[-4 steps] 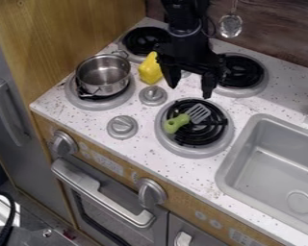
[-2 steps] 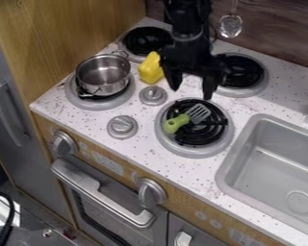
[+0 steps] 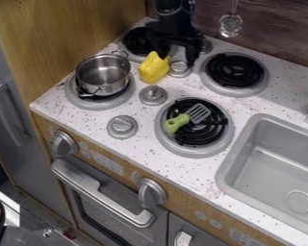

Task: Move the yelow thing to the upper right burner

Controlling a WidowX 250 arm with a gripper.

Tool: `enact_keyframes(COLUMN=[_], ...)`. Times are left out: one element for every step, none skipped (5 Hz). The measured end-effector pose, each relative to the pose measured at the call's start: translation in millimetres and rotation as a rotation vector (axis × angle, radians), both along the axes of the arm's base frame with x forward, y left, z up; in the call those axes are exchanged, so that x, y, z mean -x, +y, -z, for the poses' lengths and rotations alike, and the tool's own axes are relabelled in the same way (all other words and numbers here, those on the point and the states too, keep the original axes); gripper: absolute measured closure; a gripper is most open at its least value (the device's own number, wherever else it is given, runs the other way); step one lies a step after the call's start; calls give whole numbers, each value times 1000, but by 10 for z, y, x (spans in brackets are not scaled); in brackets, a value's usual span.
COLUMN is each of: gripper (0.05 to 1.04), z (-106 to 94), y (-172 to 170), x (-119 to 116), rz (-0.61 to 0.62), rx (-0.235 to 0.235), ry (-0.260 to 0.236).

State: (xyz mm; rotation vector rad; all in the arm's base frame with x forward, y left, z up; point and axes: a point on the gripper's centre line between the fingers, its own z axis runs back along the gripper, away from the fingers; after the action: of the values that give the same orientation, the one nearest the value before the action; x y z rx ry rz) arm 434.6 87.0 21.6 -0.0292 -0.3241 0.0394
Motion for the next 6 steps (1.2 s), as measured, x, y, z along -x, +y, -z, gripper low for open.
enact_keyframes(gripper=[89, 89, 89, 89, 89, 89], z=[42, 65, 226, 346, 566, 681], y=[231, 445, 487, 567, 555, 548], x=[-204, -244, -189, -144, -70, -69], rz=[14, 51, 56, 44, 61, 35], rx=[20, -32, -36, -38, -65, -71], ry=[-58, -50, -10, 8, 47, 60])
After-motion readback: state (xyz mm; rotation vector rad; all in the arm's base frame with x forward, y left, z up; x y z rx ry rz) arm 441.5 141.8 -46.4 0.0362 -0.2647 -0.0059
